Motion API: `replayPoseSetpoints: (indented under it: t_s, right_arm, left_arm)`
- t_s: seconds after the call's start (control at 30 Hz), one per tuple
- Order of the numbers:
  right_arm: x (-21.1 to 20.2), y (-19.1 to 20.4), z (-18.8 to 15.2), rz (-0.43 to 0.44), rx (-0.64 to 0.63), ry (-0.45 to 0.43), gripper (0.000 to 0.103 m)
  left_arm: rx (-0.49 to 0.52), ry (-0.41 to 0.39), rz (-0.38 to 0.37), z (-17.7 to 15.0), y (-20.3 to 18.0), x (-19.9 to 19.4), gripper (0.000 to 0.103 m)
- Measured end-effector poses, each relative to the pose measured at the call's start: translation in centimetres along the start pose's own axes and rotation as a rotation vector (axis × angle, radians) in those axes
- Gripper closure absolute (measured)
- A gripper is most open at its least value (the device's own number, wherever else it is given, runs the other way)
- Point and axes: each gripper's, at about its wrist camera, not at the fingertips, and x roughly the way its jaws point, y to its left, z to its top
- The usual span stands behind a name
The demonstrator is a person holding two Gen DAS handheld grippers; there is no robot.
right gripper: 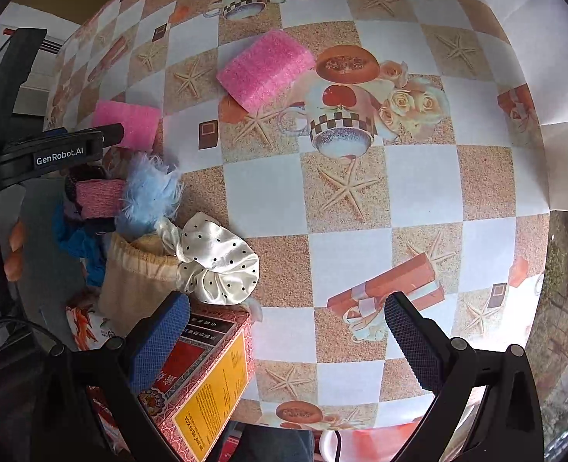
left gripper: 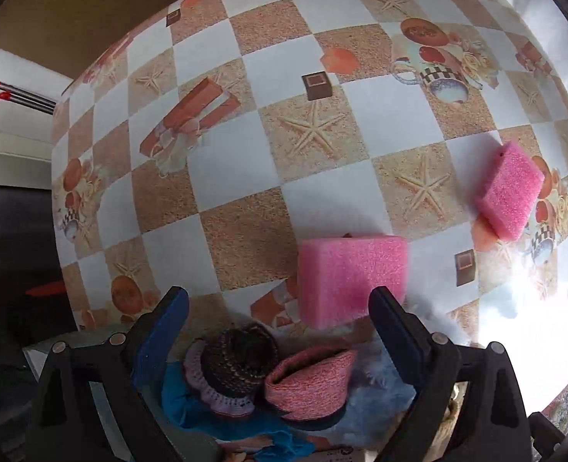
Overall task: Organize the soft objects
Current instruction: 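Grasp pink foam sponge with left tool while right tool grasps polka-dot scrunchie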
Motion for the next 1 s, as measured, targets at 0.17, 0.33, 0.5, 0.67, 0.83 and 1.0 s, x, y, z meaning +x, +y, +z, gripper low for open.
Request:
replayPoseSetpoints:
  t_s: [0.17,0.33,0.5,0.67,0.83,1.0]
  right_arm:
    - [3.8,2.5,1.9,0.003,-0.105,0.041,0.001]
    - [7.0,4.3,2.3,-0.148,-0.224,0.058,0.001]
    - [6.2,-0.2,2.1,-0.316,-0.135,0.0,0.001]
    - [2.9,-7.2,1.5,-0.246,0.08,-0.065,0.001]
    - [2.3,-5.5,0.9,-0.089,0.047,-0.114,0.001]
    - [4.5,-3.4,1.4,-0.231,0.012,-0.11,0.001]
  left_arm:
    - [-0.095,0.007,-0.065,-0.5,4.9,-0.5,0.007]
    - [-0.064,0.048,-0.131,-0.7,2.8,0.2,0.007]
    - [-0.129,0.123,-0.188,-0.2,1.1,2.6,0.007]
    - [-0.171,0.178,-0.162,0.1,0.0,4.4,0.007]
    - [-0.166,0.216,-0.162,0.7,-2.0,5.7,0.007]
    - [-0.186,0.222,-0.146,0.7,-2.9,6.5,0.005]
